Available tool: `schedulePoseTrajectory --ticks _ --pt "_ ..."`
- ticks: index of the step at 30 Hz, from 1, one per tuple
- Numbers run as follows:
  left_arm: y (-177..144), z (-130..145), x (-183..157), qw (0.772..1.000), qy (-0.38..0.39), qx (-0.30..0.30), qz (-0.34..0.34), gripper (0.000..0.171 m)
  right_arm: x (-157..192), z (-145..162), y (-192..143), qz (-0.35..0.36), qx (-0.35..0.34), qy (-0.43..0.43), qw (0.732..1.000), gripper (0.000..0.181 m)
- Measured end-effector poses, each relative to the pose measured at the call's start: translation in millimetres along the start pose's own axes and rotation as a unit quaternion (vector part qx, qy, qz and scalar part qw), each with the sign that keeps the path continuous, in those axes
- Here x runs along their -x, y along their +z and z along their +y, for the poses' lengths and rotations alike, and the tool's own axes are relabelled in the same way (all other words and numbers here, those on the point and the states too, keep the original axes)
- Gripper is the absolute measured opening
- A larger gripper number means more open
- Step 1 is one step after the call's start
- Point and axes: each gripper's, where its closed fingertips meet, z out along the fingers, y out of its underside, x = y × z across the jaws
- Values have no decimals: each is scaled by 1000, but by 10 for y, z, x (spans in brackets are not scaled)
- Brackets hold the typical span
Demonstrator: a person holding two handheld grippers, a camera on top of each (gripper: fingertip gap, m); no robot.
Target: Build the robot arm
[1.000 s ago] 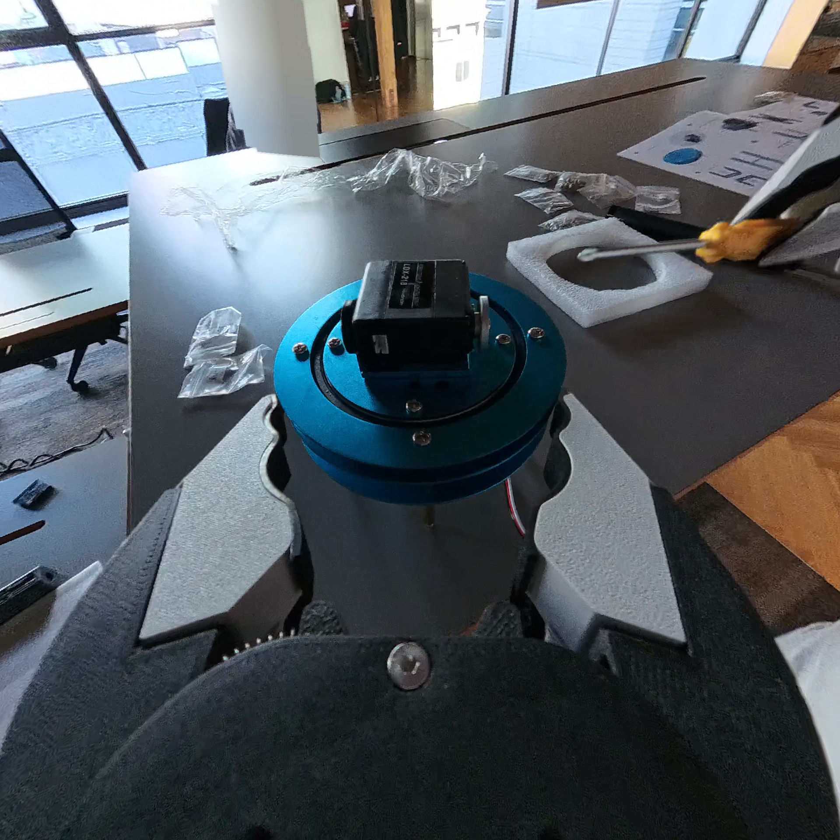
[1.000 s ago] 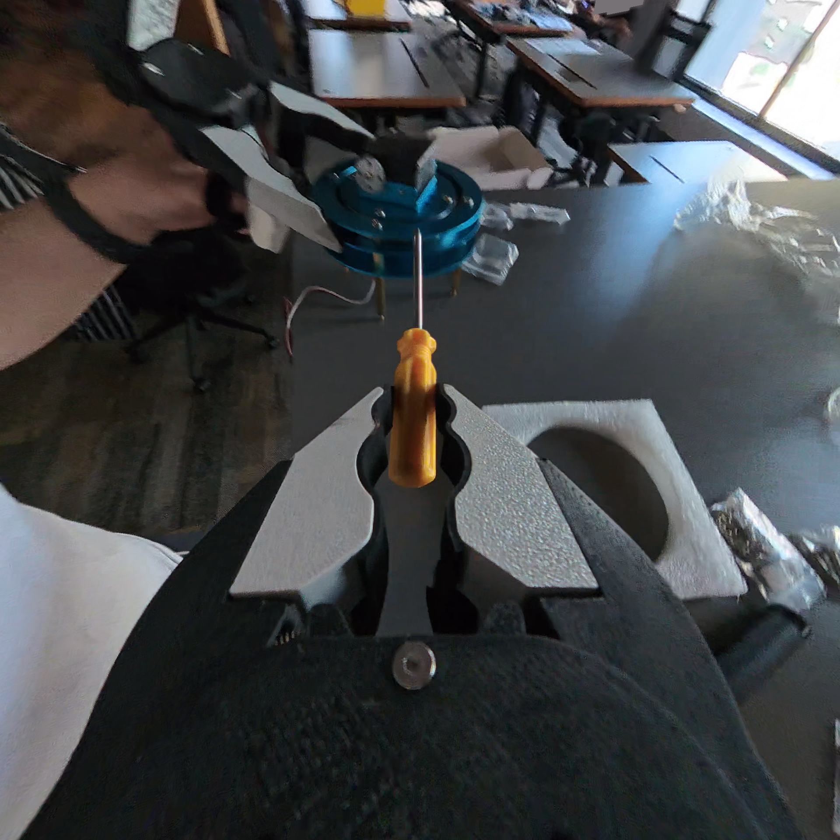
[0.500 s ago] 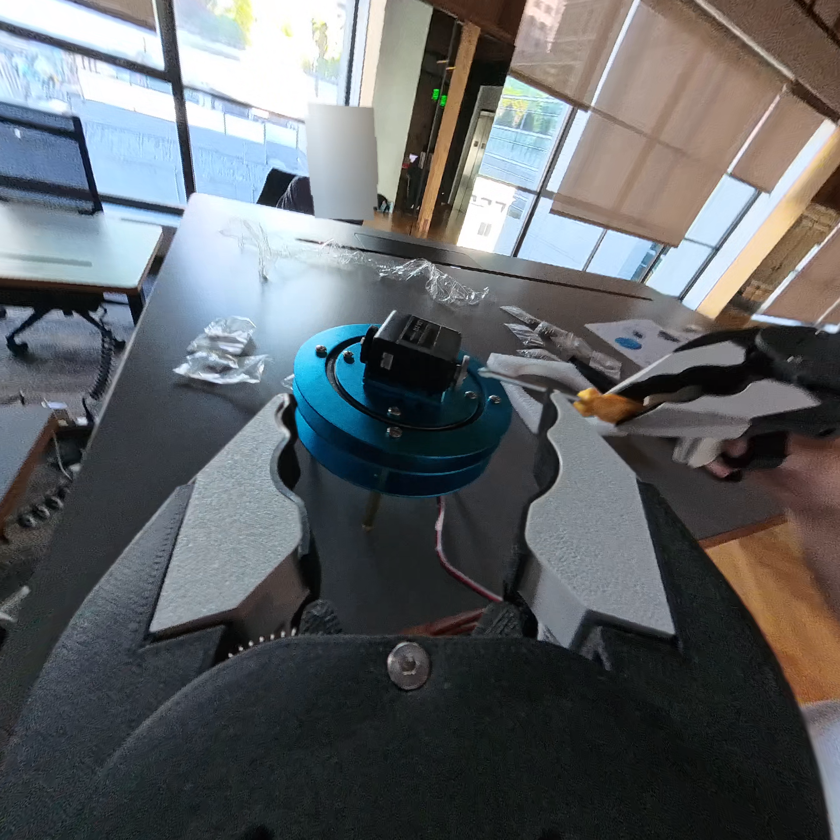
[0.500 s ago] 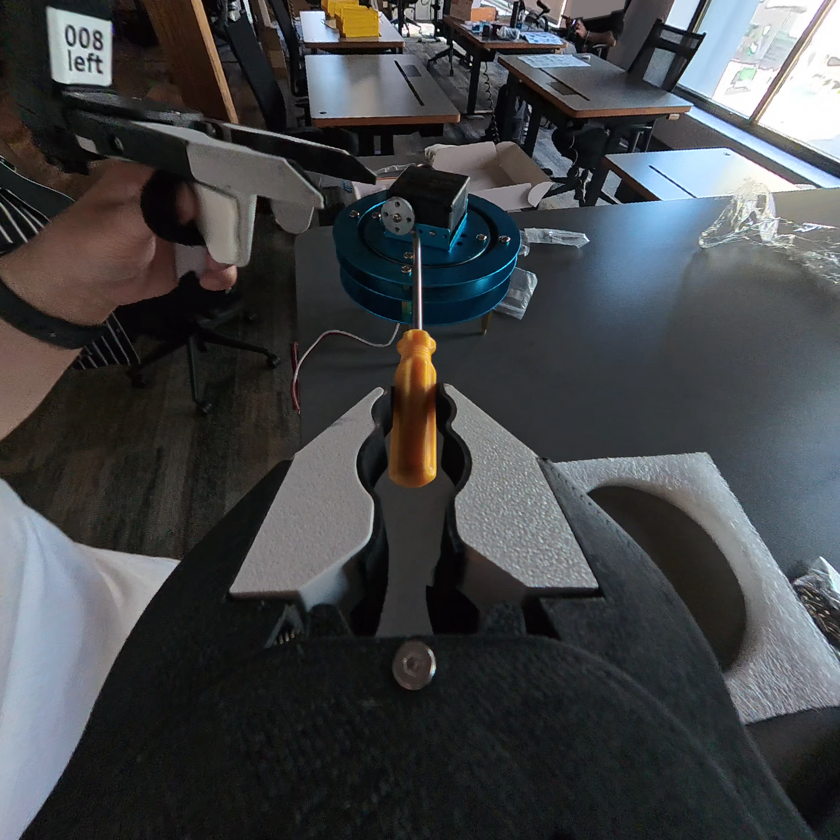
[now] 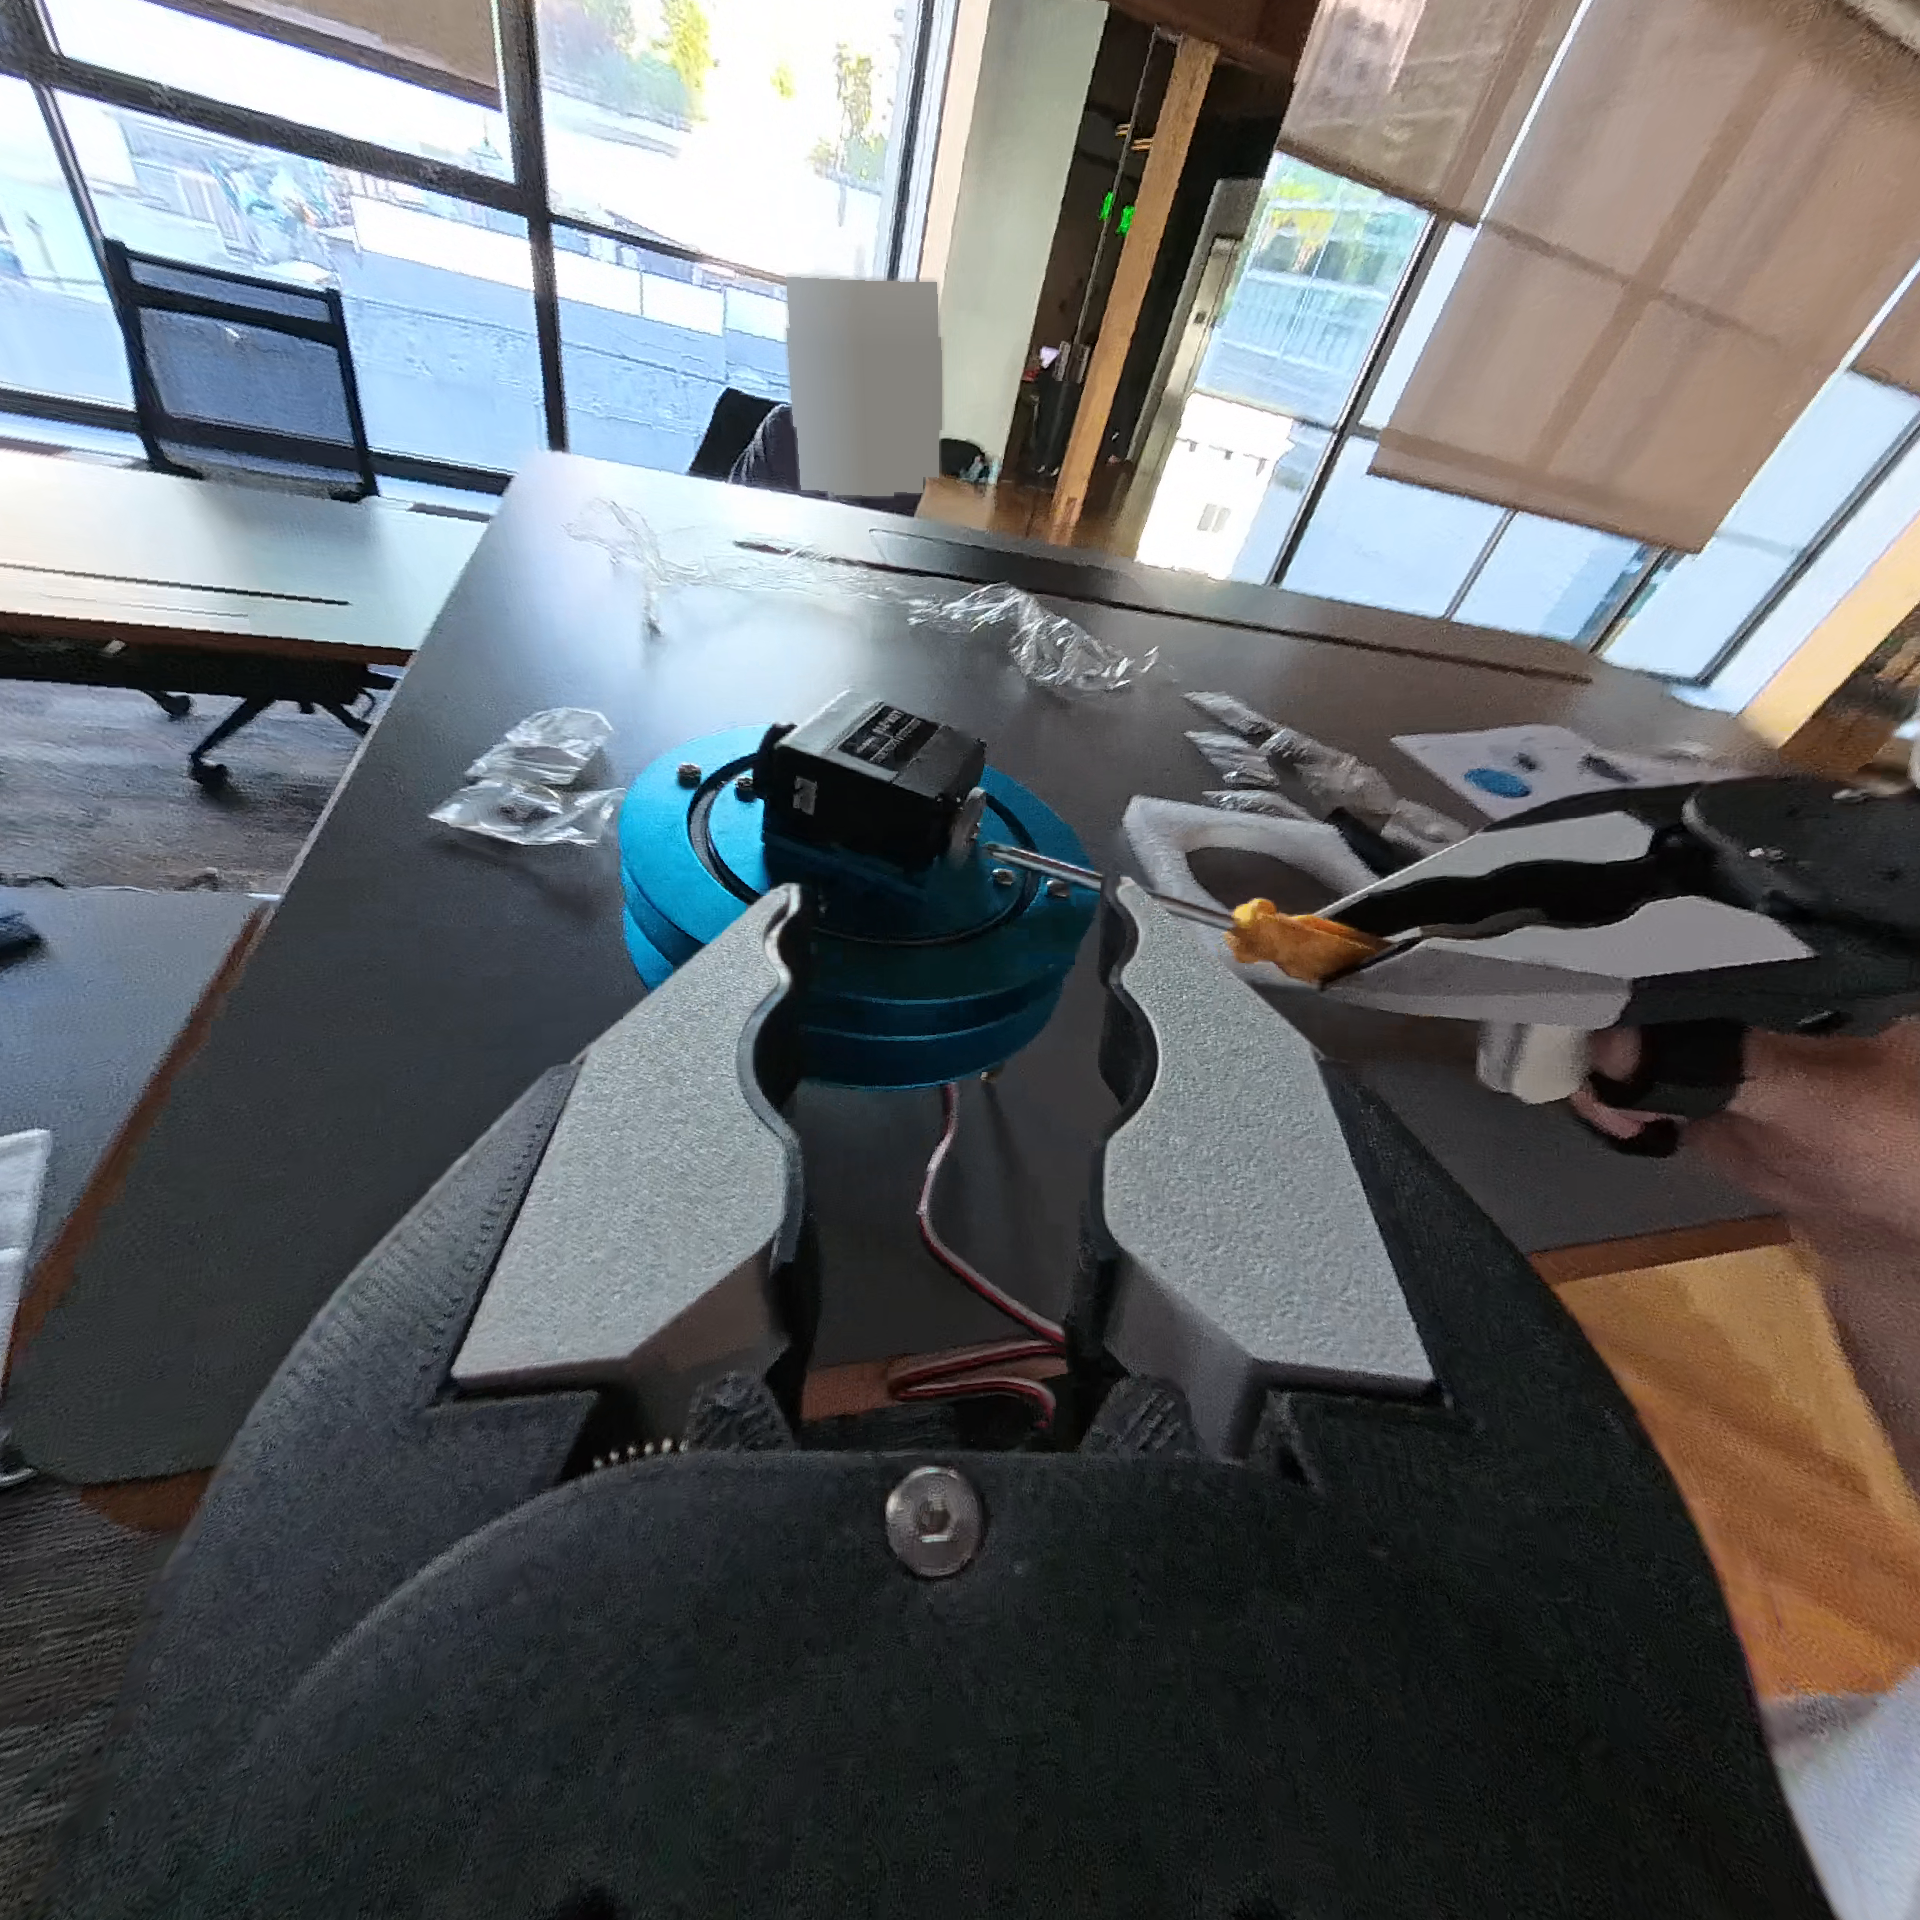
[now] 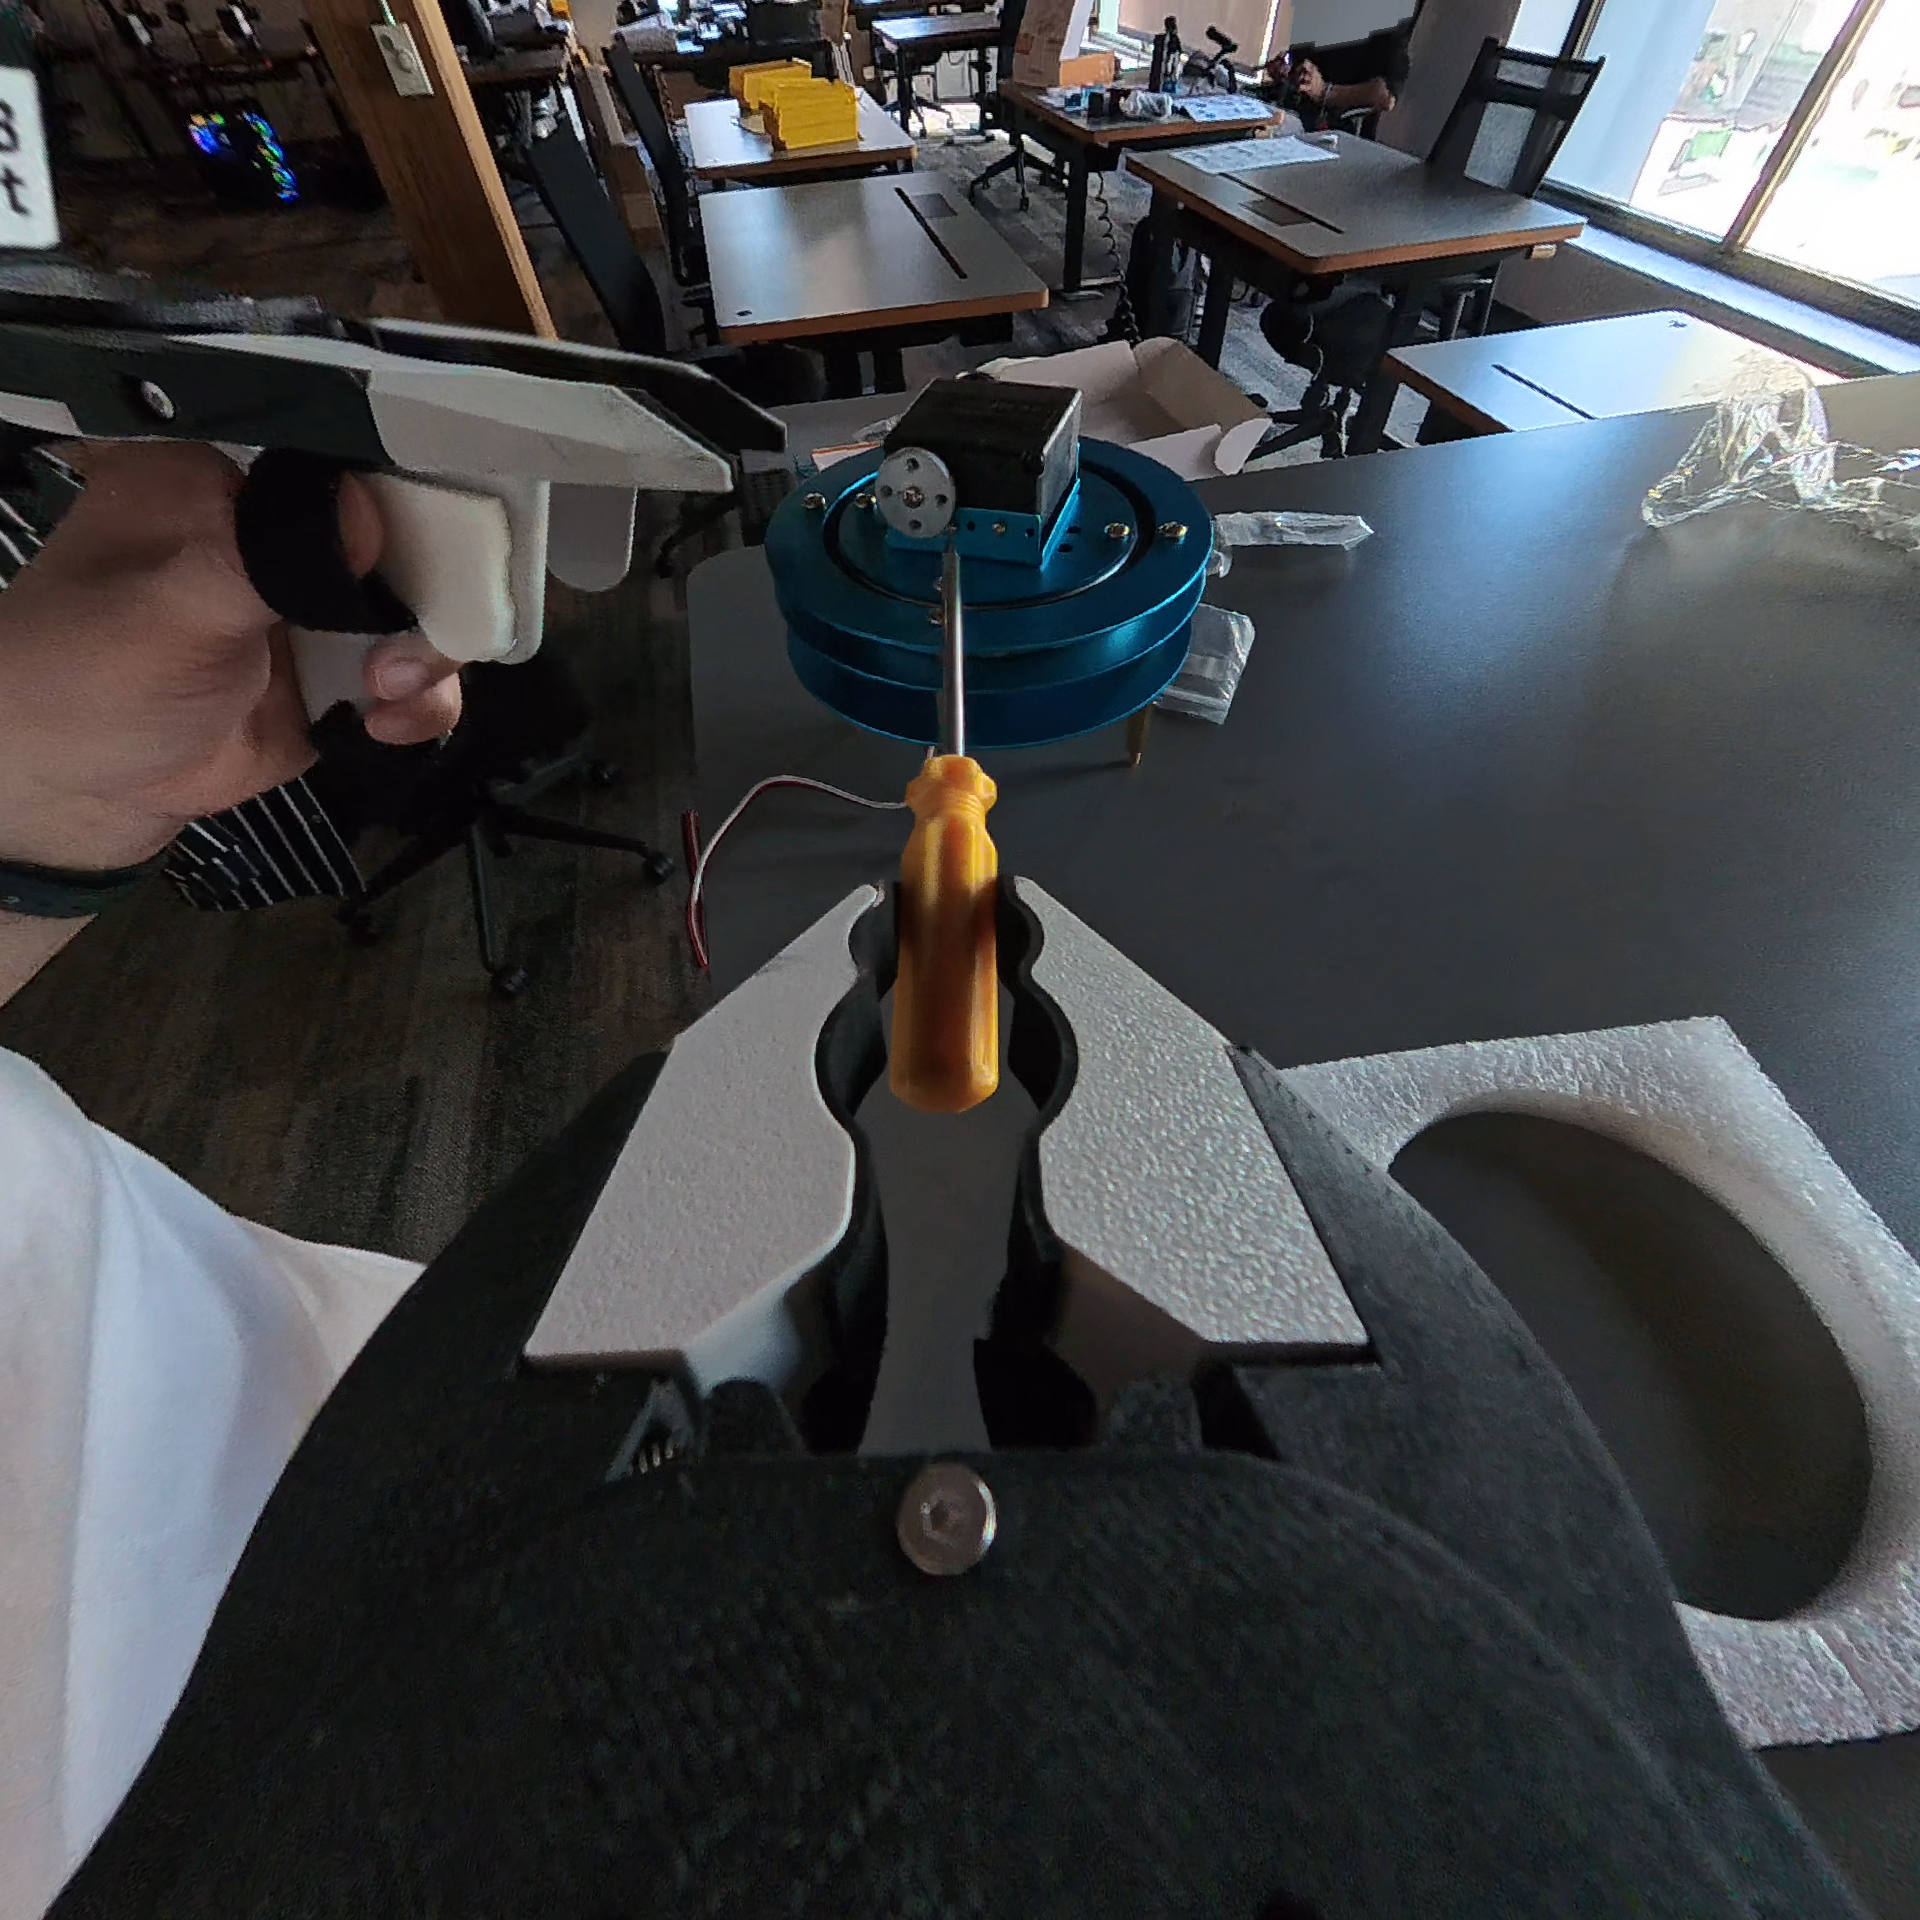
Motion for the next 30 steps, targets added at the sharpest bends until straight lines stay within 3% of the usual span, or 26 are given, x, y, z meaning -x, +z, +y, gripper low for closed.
schedulePoseTrajectory --ticks 6,18,30 --pt "90 33 114 999 47 20 -16 59 6 1 9 -2 -8 10 1000 17" --pt "138 118 165 999 38 37 -3 57 -1 -22 36 3 -11 10 1000 17" --pt "214 126 139 996 72 59 15 61 -110 -62 32 29 18 -79 996 17"
